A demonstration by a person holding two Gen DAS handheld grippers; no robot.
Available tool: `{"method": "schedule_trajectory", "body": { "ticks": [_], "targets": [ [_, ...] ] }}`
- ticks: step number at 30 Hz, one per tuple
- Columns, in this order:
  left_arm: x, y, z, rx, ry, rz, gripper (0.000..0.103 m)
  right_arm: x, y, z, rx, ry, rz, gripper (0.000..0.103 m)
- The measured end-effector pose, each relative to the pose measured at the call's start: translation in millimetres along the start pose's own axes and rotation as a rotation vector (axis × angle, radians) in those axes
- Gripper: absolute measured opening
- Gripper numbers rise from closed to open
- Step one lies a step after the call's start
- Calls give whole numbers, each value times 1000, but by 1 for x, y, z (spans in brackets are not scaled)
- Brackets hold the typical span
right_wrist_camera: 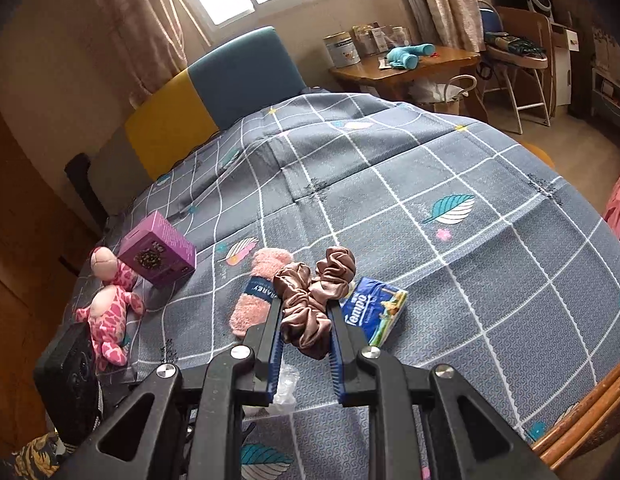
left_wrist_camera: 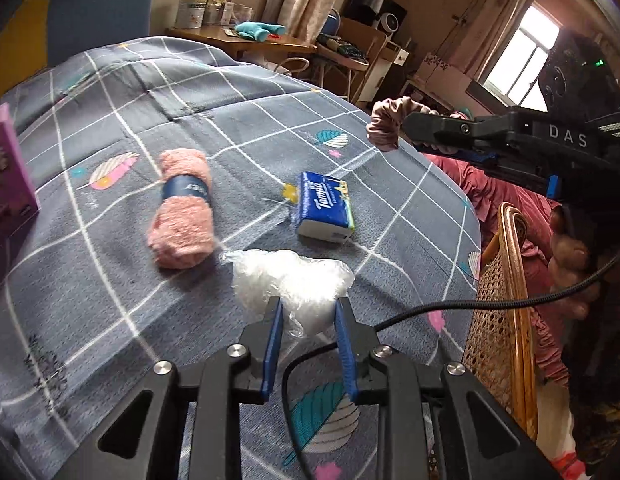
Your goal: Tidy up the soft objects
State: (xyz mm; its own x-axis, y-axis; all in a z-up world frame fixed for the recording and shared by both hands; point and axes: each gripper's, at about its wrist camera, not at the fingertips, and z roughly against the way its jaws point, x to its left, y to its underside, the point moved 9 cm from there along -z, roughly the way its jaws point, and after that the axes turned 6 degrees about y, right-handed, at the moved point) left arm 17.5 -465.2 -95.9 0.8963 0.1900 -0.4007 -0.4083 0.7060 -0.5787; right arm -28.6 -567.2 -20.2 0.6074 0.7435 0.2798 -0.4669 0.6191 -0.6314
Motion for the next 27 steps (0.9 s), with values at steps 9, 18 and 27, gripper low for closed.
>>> {"method": "schedule_trajectory", "body": {
  "ticks": [9, 18, 27],
  "targets": [
    [71, 55, 84, -69, -197, 122, 26, 93, 44, -23, 132, -126, 153, 19],
    [114, 135, 119, -45, -296, 235, 37, 181, 136, -73, 362, -189, 394, 19],
    [112, 135, 133, -128, -205, 360, 64, 185, 168, -109, 436, -81, 529, 23]
  ]
}}
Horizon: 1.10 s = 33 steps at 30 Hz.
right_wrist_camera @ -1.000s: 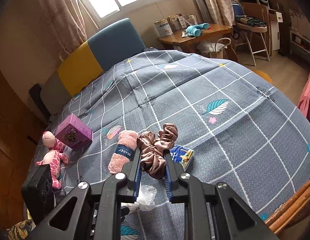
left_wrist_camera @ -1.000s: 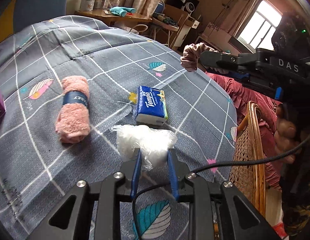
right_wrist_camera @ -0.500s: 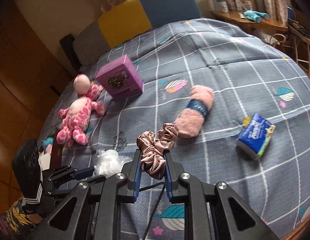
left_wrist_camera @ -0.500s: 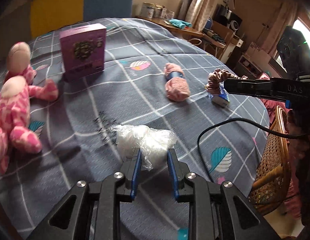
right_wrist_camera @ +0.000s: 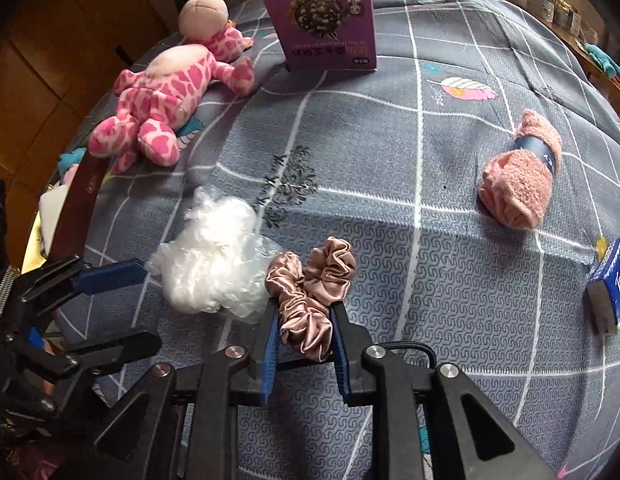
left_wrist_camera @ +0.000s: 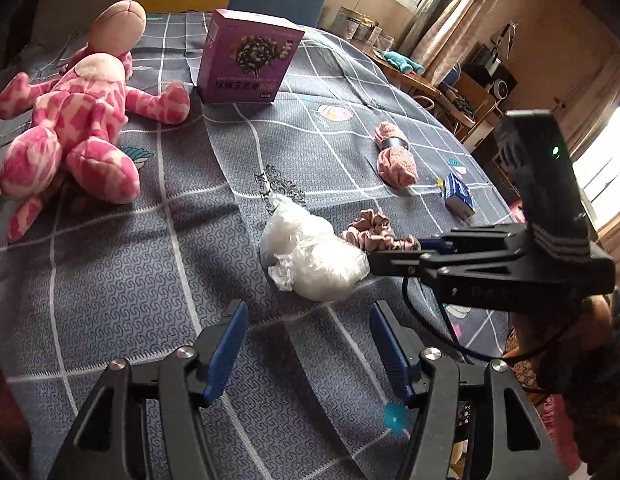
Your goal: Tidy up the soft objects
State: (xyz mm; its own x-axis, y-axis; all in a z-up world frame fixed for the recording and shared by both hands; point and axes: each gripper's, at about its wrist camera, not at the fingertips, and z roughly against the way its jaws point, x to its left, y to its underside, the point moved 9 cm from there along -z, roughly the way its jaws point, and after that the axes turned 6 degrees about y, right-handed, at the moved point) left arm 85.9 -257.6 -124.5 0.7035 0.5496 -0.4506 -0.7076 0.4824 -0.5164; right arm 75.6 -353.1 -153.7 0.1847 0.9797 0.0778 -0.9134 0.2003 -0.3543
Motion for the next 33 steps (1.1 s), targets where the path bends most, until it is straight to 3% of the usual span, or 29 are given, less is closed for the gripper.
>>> {"method": "schedule_trajectory", "body": {
  "ticks": [3, 10, 12, 17, 23, 27, 33],
  "targets": [
    [-3, -14, -4, -23, 10, 30, 64, -16, 1, -4, 13, 66, -31, 23],
    [-7, -29, -35, 3, -32, 10, 61, -24, 1, -2, 17, 72, -34, 23],
    [-5, -27, -48, 31, -49, 5, 44, -23, 1, -4, 20, 90, -16, 22],
    [-7, -25, -50, 8, -65, -20, 35, -24, -1, -6, 21, 100, -12, 20],
    [-14, -40, -6, -120, -134, -94, 34, -21, -4, -10, 23, 114, -3, 20],
    [-13, -54, 39, -228, -237, -137, 34, -17, -6, -15, 19, 126, 7, 21],
    [7, -58, 86, -301, -374, -112, 34, -17, -7, -15, 10, 139, 16, 21]
  ]
}}
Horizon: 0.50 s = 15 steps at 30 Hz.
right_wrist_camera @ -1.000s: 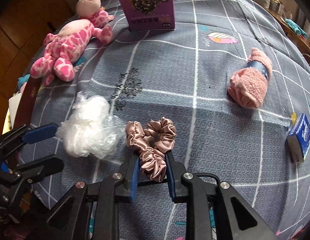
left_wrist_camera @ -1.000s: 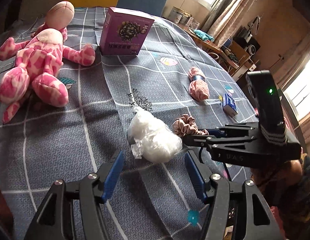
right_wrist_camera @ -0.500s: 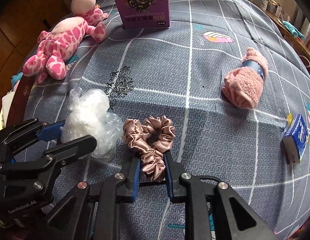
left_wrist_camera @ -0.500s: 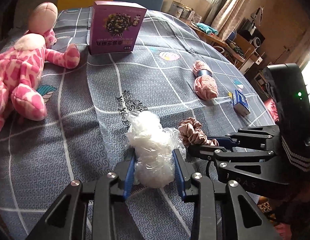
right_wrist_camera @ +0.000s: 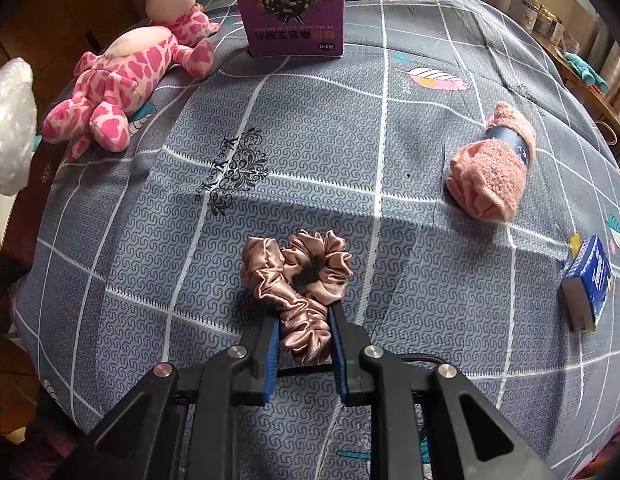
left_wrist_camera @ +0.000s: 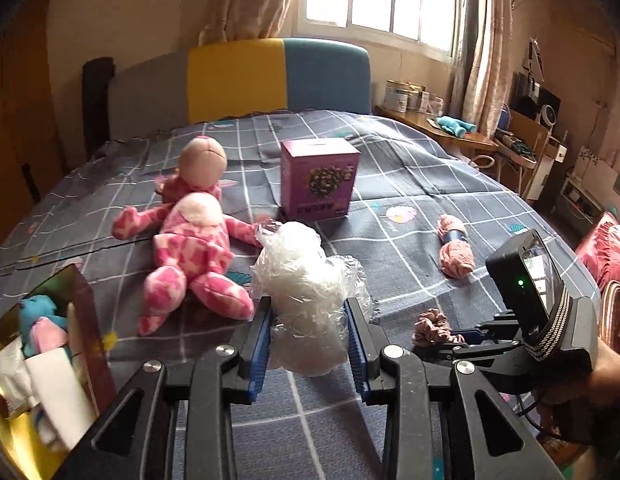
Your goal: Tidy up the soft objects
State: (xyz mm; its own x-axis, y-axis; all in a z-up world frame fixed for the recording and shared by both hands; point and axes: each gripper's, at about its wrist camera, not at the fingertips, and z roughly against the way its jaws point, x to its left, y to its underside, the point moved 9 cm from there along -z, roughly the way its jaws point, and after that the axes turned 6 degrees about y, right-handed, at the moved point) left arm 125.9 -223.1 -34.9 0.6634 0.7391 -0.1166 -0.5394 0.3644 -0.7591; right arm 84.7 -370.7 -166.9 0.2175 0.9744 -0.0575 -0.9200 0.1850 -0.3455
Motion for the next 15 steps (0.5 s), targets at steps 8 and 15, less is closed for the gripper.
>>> {"method": "schedule_trajectory", "body": {
  "ticks": [8, 15],
  "targets": [
    [44, 6, 31, -21, -132, 43, 35, 6, 4, 1, -19, 29, 26, 21],
    [74, 18, 44, -15, -180, 101, 35, 12, 8, 2, -33, 47, 48, 21]
  ]
}}
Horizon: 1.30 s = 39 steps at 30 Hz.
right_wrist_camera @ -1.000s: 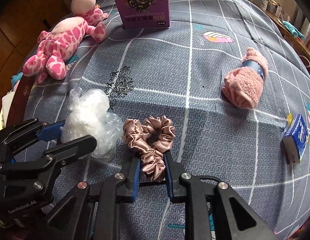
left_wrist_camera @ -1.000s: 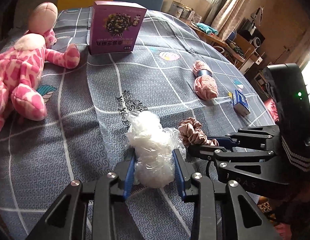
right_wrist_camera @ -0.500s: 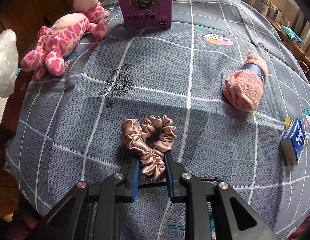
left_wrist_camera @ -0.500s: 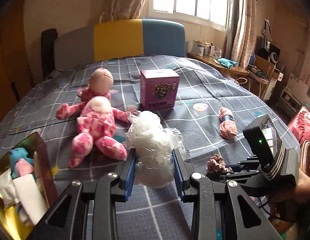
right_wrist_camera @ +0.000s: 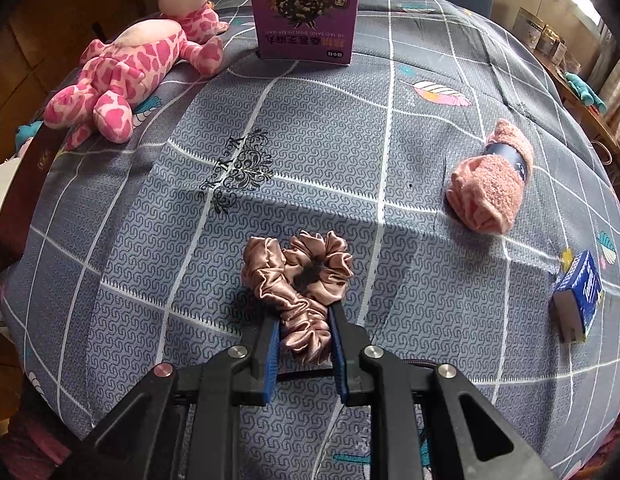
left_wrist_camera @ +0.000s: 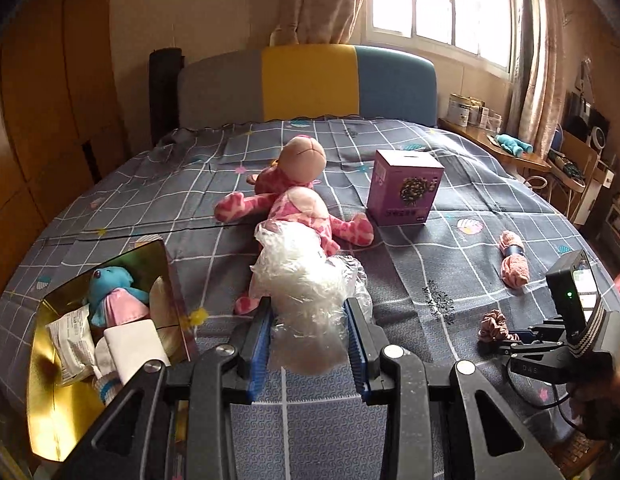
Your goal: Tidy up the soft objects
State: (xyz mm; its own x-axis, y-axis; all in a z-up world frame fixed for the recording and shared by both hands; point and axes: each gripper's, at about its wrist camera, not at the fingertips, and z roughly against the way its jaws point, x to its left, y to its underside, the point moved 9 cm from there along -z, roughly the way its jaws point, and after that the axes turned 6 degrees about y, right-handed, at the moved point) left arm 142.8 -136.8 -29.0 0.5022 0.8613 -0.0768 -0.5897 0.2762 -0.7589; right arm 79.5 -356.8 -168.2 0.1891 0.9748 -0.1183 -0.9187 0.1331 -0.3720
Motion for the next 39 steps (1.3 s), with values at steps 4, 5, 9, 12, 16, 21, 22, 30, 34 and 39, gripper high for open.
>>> {"method": "schedule_trajectory", "body": {
  "ticks": [4, 5, 9, 12, 16, 21, 22, 30, 34, 39],
  "targets": [
    [12, 6, 1, 9, -15, 22, 35, 3, 2, 1, -7, 10, 9, 21],
    [15, 8, 1, 13, -20, 28, 35, 4, 2, 1, -8, 11, 11, 21],
    [27, 14, 2, 20, -35, 48, 35, 6, 3, 2, -14, 18, 21, 20],
    [35, 16, 4, 19, -47, 60, 35, 7, 4, 2, -17, 21, 25, 20],
    [43, 19, 7, 19, -58, 74, 35, 6, 4, 2, -19, 23, 32, 20],
    [55, 24, 8, 34, -49, 111, 35, 5, 3, 3, -21, 32, 45, 20],
    [59, 26, 8, 41, -41, 129, 35, 5, 3, 3, -21, 33, 46, 20],
    [100, 40, 17, 49, -110, 176, 35, 5, 2, 3, -23, 39, 53, 20],
    [124, 52, 23, 62, -156, 193, 35, 5, 2, 4, -24, 41, 55, 20],
    [151, 68, 29, 76, -205, 229, 35, 5, 2, 5, -25, 43, 56, 20]
  ]
}}
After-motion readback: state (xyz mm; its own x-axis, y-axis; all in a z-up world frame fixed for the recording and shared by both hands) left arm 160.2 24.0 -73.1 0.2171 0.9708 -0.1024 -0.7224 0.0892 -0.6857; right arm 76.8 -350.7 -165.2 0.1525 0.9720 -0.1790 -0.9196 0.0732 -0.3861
